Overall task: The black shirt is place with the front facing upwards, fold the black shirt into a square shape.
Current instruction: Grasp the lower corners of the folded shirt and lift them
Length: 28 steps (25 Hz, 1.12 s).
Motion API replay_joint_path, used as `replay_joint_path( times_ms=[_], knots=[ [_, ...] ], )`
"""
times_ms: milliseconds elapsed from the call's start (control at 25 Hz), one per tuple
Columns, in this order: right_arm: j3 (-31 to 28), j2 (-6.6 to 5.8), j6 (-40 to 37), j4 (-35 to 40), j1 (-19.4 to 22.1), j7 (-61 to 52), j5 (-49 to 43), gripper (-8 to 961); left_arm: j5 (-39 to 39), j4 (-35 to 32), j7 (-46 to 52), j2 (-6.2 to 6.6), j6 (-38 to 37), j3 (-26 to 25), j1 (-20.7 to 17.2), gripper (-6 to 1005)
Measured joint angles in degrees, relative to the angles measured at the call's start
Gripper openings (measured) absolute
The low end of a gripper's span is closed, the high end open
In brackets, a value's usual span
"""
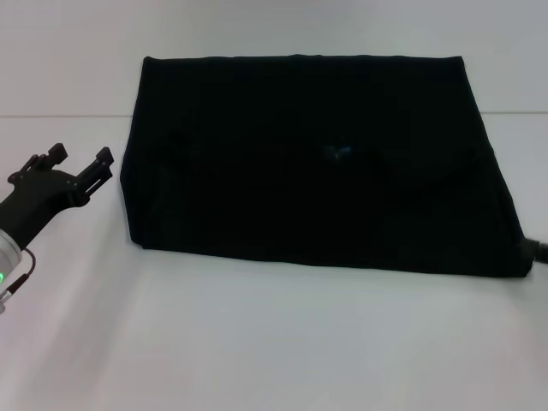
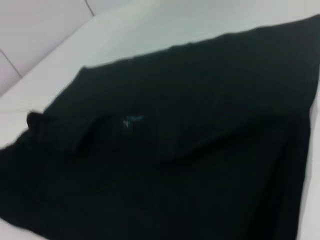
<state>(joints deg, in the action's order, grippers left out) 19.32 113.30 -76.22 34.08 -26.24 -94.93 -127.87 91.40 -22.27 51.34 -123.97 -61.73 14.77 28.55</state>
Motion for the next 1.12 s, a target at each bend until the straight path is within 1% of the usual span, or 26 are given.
replay_joint_path(
  times_ms=[120, 280, 440, 520, 720, 800, 960, 1120],
  knots=[
    [0.0, -0.91, -1.6, -0.6, 0.7, -1.9, 3.4, 944, 0.0, 0.0, 0.1, 0.01, -0.6, 0.0, -0.4, 799],
    [0.0, -2.69, -3.9, -0.8, 1.0, -9.4, 5.3, 945, -0.1, -0.3, 0.2, 0.11, -2.4, -0.3, -1.3, 798],
    [0.8, -4.56, -4.2, -1.0, 0.1, -19.0, 5.3, 943, -0.3, -0.4, 1.5, 0.96, -2.0, -1.3, -2.3, 798],
    [1.2, -5.00, -3.9, -1.0, -0.1, -21.8, 5.2, 941, -0.3, -0.3, 1.6, 1.17, -0.8, -1.7, -2.5, 798],
    [2.9, -5.35, -1.7, -1.3, -0.3, -26.9, 4.7, 940, -0.4, -0.5, 1.3, 1.18, 3.0, -1.9, -2.3, 798],
    [3.9, -5.24, -0.5, -1.6, -0.5, -28.2, 3.9, 940, -0.4, -0.5, 0.9, 1.21, 4.3, -1.9, -1.9, 798],
    [6.1, -4.62, 2.2, -3.7, -2.2, -28.9, 1.7, 941, -0.4, -0.3, -0.5, 1.22, 5.2, -2.3, -1.1, 798],
    [7.6, -3.57, 4.2, -4.5, -3.4, -28.6, 0.8, 941, -0.4, 0.1, -2.8, 1.08, 6.0, -3.8, -0.3, 798]
  ],
)
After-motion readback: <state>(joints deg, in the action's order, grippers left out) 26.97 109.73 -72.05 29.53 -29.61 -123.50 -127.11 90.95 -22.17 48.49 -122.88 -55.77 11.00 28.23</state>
